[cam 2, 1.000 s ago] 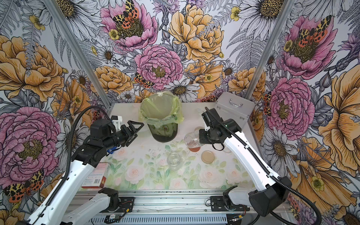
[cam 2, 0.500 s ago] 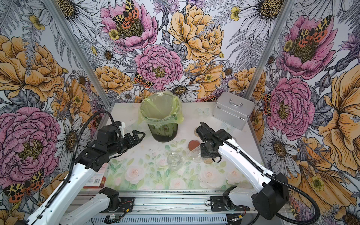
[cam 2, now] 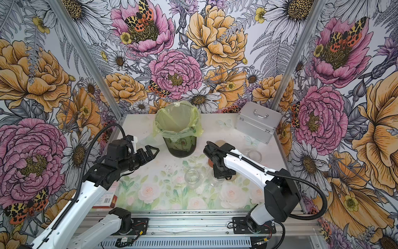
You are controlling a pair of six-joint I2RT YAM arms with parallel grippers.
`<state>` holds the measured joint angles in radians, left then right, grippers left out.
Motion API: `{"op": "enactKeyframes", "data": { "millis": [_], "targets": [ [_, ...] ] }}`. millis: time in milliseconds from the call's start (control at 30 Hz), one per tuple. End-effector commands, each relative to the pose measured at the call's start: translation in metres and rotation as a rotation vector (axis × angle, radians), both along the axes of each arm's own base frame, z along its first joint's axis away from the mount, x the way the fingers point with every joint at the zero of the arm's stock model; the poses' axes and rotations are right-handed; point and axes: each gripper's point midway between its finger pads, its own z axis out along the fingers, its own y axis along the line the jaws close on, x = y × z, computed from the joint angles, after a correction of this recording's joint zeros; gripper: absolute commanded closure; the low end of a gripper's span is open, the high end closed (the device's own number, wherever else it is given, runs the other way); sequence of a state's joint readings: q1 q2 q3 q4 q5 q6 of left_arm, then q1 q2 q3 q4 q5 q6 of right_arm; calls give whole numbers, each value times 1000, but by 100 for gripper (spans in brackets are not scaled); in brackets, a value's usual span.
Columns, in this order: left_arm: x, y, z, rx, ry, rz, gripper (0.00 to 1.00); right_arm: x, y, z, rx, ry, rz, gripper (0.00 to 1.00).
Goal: Empty moldy rice from jars
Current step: Place the jar at the center of the board.
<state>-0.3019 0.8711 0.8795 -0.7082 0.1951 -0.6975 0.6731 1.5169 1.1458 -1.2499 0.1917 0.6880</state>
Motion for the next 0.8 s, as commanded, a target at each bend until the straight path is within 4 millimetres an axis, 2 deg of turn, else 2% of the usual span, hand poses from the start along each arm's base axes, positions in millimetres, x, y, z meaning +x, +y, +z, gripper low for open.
{"op": "enactKeyframes", "data": {
  "millis": [0,167,267,333,467,600,767],
  "targets": [
    [-6,2,-2,0,-5,-20,1,12,6,6,-21,-35,27,100],
    [-9,3,0,-10,-9,-10,1,18,6,3,-87,-34,67,100],
    [-10,5,-1,-14,-7,-3,1,21,6,3,-109,-38,83,91],
    [-11,5,-2,-17,-5,-1,1,23,7,3,-121,-36,95,81],
    [-11,6,-2,-20,-3,8,1,25,8,2,-132,-33,110,74],
    [-10,6,-1,-21,-2,13,1,25,9,2,-132,-29,116,71],
    [-10,6,0,-22,-7,13,1,23,13,13,-95,-40,110,71]
  ]
}}
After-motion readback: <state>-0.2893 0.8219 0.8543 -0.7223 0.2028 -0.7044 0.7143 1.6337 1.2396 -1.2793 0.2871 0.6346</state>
